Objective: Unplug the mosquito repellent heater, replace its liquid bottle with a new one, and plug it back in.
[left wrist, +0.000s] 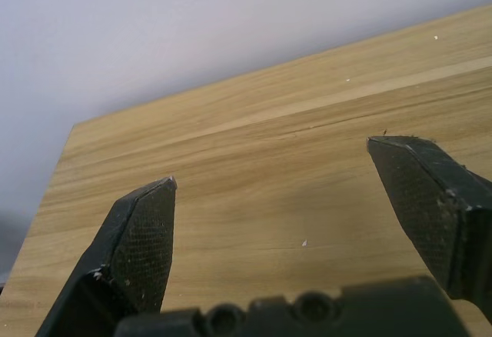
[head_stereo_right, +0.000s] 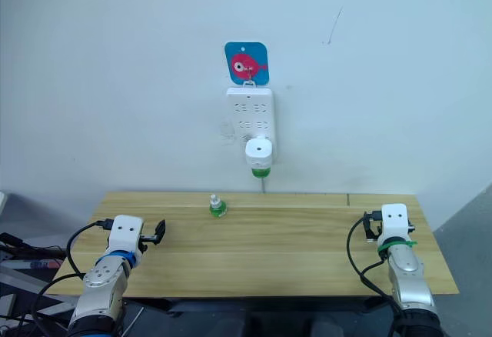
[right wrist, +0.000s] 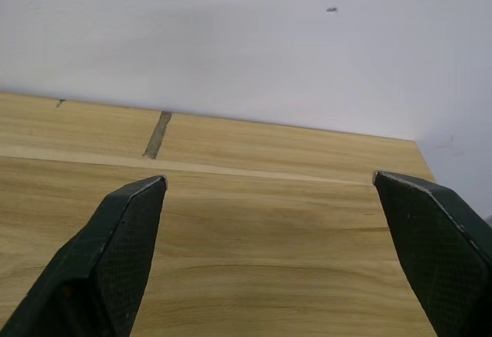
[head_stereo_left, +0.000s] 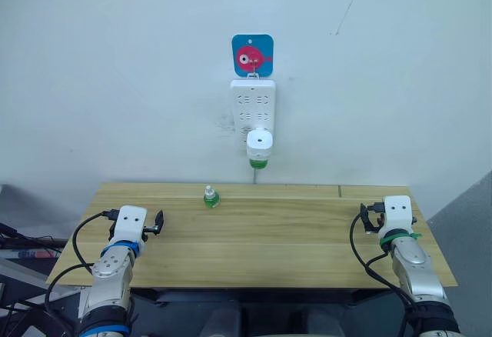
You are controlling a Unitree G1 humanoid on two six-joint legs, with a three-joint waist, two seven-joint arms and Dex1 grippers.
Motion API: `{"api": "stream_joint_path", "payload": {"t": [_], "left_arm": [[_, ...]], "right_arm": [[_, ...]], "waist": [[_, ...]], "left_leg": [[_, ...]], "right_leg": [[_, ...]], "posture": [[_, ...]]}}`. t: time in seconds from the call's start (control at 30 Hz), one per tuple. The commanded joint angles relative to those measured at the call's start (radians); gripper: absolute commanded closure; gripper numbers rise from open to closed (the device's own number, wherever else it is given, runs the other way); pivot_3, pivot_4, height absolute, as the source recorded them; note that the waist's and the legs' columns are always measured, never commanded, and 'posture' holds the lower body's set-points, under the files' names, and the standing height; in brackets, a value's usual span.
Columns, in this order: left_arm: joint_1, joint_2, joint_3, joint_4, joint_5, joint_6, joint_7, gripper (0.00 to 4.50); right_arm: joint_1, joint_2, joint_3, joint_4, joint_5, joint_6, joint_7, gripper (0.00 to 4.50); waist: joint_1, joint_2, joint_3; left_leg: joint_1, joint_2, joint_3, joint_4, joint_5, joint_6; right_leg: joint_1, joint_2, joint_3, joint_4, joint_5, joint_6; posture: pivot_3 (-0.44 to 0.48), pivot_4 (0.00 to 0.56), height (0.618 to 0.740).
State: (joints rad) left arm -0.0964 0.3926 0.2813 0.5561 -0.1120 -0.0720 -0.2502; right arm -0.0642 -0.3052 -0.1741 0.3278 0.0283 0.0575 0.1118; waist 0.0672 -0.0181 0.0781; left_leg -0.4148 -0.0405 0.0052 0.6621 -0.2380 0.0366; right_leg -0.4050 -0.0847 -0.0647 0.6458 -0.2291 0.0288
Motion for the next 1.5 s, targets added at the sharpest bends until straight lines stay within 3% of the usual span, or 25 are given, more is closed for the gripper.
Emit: {"api": "stream_joint_path", "payload": {"t": [0.03,0.2,0.37,0.53,0.73,0.83,0.93,1.03,1.27,1.5], "left_arm": [[-0.016,0.014,0.009,-0.026,-0.008,-0.012,0.002,0.02],[0.010,0.009,0.042,-0.092,-0.095,0.004,-0.079,0.02],[0.095,0.039,0.102,-0.290,-0.225,0.081,-0.171,0.02],[0.141,0.122,0.129,-0.564,-0.349,0.257,-0.247,0.02],[-0.029,0.236,0.099,-0.799,-0.555,0.542,-0.292,0.02],[-0.144,0.262,0.058,-0.794,-0.574,0.597,-0.323,0.02],[-0.248,0.269,0.014,-0.756,-0.578,0.630,-0.363,0.61],[-0.321,0.264,-0.035,-0.710,-0.553,0.640,-0.402,1.56],[-0.504,0.205,-0.166,-0.515,-0.443,0.555,-0.500,1.56],[-0.619,0.139,-0.228,-0.333,-0.352,0.444,-0.579,1.56]], "right_arm": [[-0.007,-0.015,-0.017,-0.050,0.017,-0.001,0.016,0.00],[-0.003,-0.010,-0.031,-0.093,0.079,0.034,0.079,0.00],[0.000,-0.047,-0.022,-0.193,0.110,0.104,0.144,0.00],[0.014,-0.120,0.026,-0.399,0.135,0.141,0.271,0.00],[-0.135,-0.142,0.048,-0.712,0.366,0.445,0.356,0.00],[-0.262,-0.151,0.069,-0.805,0.479,0.585,0.374,0.00],[-0.374,-0.159,0.089,-0.860,0.567,0.692,0.384,0.00],[-0.441,-0.174,0.114,-0.881,0.600,0.739,0.401,0.00],[-0.542,-0.178,0.216,-0.879,0.578,0.740,0.428,0.00],[-0.540,-0.177,0.217,-0.900,0.576,0.758,0.390,0.00]], "waist": [[0.000,0.000,0.000],[-0.001,0.000,0.001],[-0.010,0.003,0.014],[-0.013,0.004,0.040],[-0.013,0.003,0.089],[-0.015,0.003,0.101],[-0.017,0.001,0.114],[-0.019,-0.002,0.124],[-0.019,-0.006,0.146],[-0.024,-0.009,0.165]], "left_leg": [[0.000,0.000,0.000,0.000,0.000,0.000],[0.000,0.000,0.000,0.000,0.000,0.000],[0.000,0.001,0.000,0.000,0.000,0.000],[0.000,0.001,-0.001,0.001,0.000,0.000],[-0.001,0.001,-0.003,0.003,0.000,0.000],[-0.001,0.001,-0.002,0.001,0.000,0.000],[-0.002,0.000,-0.003,0.000,0.000,0.000],[-0.003,0.000,-0.003,-0.001,0.000,0.000],[-0.004,0.000,-0.003,0.000,-0.001,-0.001],[-0.007,0.000,-0.003,0.000,0.000,-0.001]], "right_leg": [[0.000,0.000,0.000,0.000,0.000,0.000],[0.000,0.000,0.000,0.000,0.000,0.000],[0.000,-0.001,-0.001,0.000,-0.002,-0.003],[0.000,-0.001,-0.001,0.000,-0.004,-0.006],[0.000,-0.001,-0.002,0.001,-0.008,-0.004],[0.000,-0.001,-0.002,0.000,-0.002,-0.002],[-0.002,0.000,-0.002,0.000,-0.002,-0.002],[-0.002,0.000,-0.003,0.000,-0.002,-0.002],[-0.002,-0.001,-0.003,0.000,-0.002,-0.001],[-0.006,-0.001,-0.004,0.000,-0.002,-0.001]], "posture": [[0.128,0.078,0.740],[0.128,0.094,0.740],[0.115,0.124,0.740],[0.120,0.166,0.740],[0.126,0.206,0.740],[0.119,0.216,0.740],[0.112,0.223,0.740],[0.109,0.225,0.740],[0.086,0.241,0.740],[0.077,0.267,0.740]]}}
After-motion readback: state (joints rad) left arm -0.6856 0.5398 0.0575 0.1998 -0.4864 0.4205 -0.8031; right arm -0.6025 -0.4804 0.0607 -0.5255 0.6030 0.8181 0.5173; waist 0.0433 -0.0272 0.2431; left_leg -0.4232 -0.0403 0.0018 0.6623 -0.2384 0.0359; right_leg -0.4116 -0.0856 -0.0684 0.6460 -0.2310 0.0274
